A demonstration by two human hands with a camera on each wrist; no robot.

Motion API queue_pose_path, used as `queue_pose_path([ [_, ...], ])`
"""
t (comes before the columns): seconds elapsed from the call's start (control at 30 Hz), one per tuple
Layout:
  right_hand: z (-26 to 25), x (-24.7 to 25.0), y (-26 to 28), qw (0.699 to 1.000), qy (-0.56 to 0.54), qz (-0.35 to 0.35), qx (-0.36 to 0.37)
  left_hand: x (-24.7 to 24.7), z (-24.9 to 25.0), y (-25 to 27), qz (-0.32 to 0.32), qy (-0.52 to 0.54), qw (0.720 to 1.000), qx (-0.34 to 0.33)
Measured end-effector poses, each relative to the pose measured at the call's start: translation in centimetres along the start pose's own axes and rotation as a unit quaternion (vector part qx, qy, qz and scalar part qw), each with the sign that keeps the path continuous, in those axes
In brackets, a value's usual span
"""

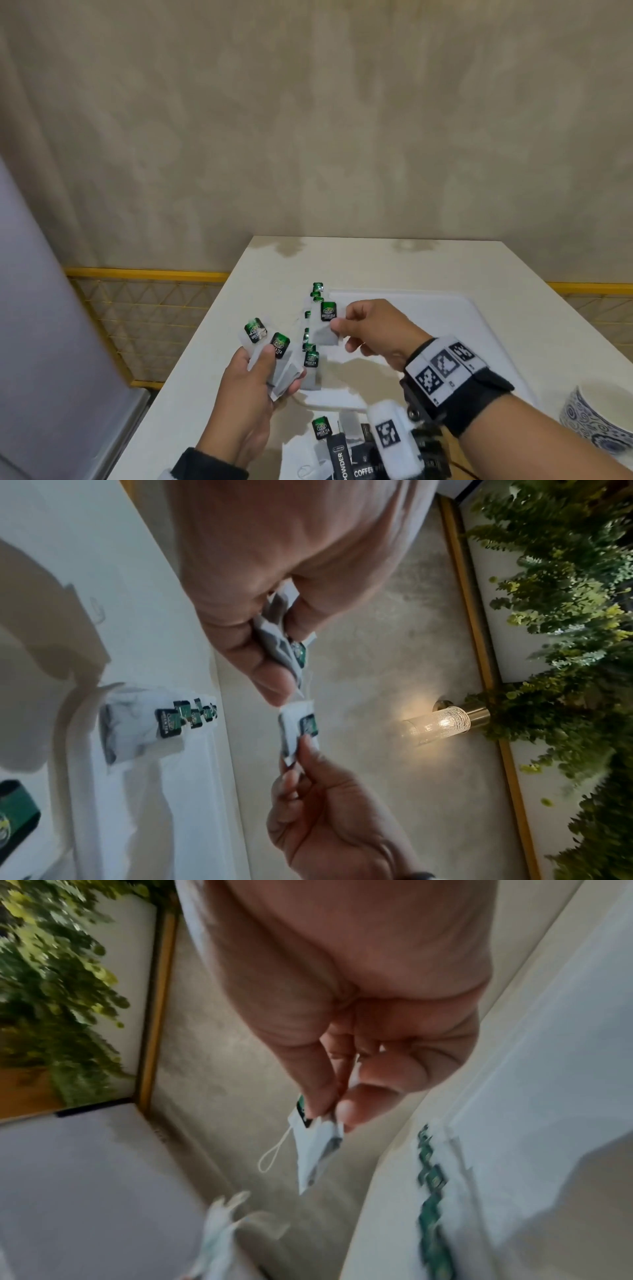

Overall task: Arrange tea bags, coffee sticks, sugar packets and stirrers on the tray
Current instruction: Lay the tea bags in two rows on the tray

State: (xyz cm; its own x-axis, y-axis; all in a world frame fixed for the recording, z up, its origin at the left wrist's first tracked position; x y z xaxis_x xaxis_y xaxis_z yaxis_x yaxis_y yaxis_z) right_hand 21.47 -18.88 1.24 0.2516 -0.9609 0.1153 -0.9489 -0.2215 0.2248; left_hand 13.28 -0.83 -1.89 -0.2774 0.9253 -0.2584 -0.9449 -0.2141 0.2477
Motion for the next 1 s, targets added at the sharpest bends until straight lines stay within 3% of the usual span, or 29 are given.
queue_pose_path([
  [0.17,0.5,3.4,-7.1,0.983,0.153,0.073,-0.064,0.2,0.3,-1.2,-0.016,-0.018,1.000,0.020],
  [0.23,0.5,3.8,-9.1,0.953,0.277,0.048,-0.116,0.1,0.5,-1.6,-0.019,-0.030,0.999,0.021],
  [0.33,0.6,4.0,-12.1,0.915,0.361,0.037,-0.176,0.1,0.7,-2.4,-0.008,-0.043,0.999,0.015],
  [0.43,1.1,4.2,-15.1,0.880,0.438,0.046,-0.175,0.4,0.6,-3.0,-0.002,-0.047,0.999,0.012],
  [0.53,2.0,4.4,-17.3,0.868,0.467,0.064,-0.157,0.8,0.5,-3.2,-0.008,-0.043,0.999,0.013],
  [0.63,2.8,4.4,-18.2,0.861,0.485,0.073,-0.134,0.9,0.2,-3.6,-0.006,-0.066,0.998,0.009],
  [0.83,3.4,4.3,-18.6,0.897,0.405,0.124,-0.128,0.8,0.1,-3.7,-0.001,-0.072,0.997,0.023],
  [1.0,4.0,4.9,-18.7,0.908,0.376,0.141,-0.121,0.1,0.4,-3.2,-0.009,-0.069,0.997,0.023],
])
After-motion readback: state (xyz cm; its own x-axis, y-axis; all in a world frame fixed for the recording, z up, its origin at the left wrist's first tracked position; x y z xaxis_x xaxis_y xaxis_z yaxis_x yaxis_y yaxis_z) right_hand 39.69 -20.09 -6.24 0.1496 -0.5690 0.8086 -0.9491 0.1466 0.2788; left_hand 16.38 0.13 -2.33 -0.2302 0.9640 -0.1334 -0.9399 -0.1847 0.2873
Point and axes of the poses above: each hand's wrist, its own y-axis away from the middle knuckle, its own x-axis out of the back of the hand, z = x × y, the point moved 2 cm from there along -y, towards the middle knuckle, and after that the axes turned 8 degrees about -y, right-handed, at the moved point
